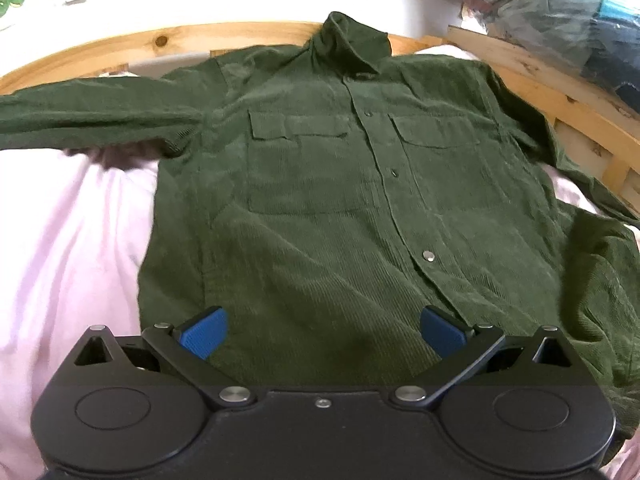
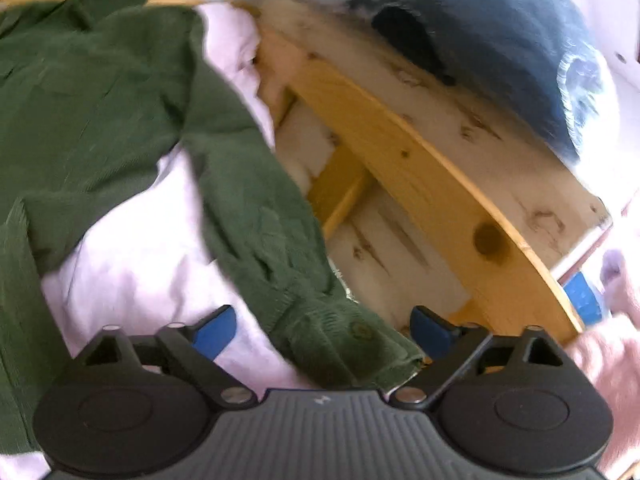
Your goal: Fold large clothes
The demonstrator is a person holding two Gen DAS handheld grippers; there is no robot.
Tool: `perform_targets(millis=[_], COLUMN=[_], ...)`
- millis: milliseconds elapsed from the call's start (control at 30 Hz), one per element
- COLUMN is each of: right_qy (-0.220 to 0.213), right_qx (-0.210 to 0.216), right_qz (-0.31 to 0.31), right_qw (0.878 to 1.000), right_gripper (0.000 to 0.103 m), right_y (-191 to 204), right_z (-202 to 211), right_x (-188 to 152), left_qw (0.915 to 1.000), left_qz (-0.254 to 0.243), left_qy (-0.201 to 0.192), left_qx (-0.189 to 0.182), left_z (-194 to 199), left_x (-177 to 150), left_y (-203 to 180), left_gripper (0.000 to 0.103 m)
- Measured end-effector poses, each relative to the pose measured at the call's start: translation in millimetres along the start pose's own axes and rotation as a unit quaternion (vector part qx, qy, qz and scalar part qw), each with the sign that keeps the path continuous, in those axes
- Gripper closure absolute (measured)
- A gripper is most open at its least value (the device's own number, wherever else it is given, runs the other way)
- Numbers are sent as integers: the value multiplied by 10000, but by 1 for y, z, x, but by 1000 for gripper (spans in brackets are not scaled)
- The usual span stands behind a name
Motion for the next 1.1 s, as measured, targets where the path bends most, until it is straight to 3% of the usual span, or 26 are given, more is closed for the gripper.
perform_targets(millis=[100,167,267,333,400,567,700,833,1000,1100], right_qy=[349,358,361,328,277,-338,-736,-1017,-996,-832], right_qx=[435,555,631,807,1011,1481,2154,3074,4145,4585], right_qz=[-630,-635,-450,-528,-671,-718,-634,-467,134,554], right_qw=[9965,9958,9963,9948,9922,9858,9717,9450,9045,8831], right_gripper=[38,60,77,81,83,91,91,91,91,78], right_y=[-8,-9,-6,-11,-18,-32,-13,41,148,211], right_z=[-9,-11,-2,13,33,113,183,241,281,289], right_x=[-1,-1,10,28,52,140,208,254,287,289], left_qw=[9999,9999,10000,10000,9999,9998,9996,9986,9970,9951], left_qz=[100,139,95,59,70,69,27,186,357,389], left_qy=[-26,15,-7,-51,-86,-202,-287,-496,-649,-802], left_qx=[2,-13,-29,-36,-28,43,81,-6,-214,-427], left_z=[1,0,1,3,5,15,24,39,52,60], left_x=[1,0,1,3,6,16,26,35,40,42], left_y=[4,4,2,2,2,4,8,14,16,16], left_gripper=[1,1,1,1,1,1,1,1,1,1])
Point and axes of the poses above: each gripper's, at about its wrist camera, not at the fingertips, and z roughly against the way its jaws point, y to its left, x to its top, the point moved 7 cm from there along -z, roughly the way its jaws point, and after that the axes turned 10 degrees about -x, right-handed, at the moved point
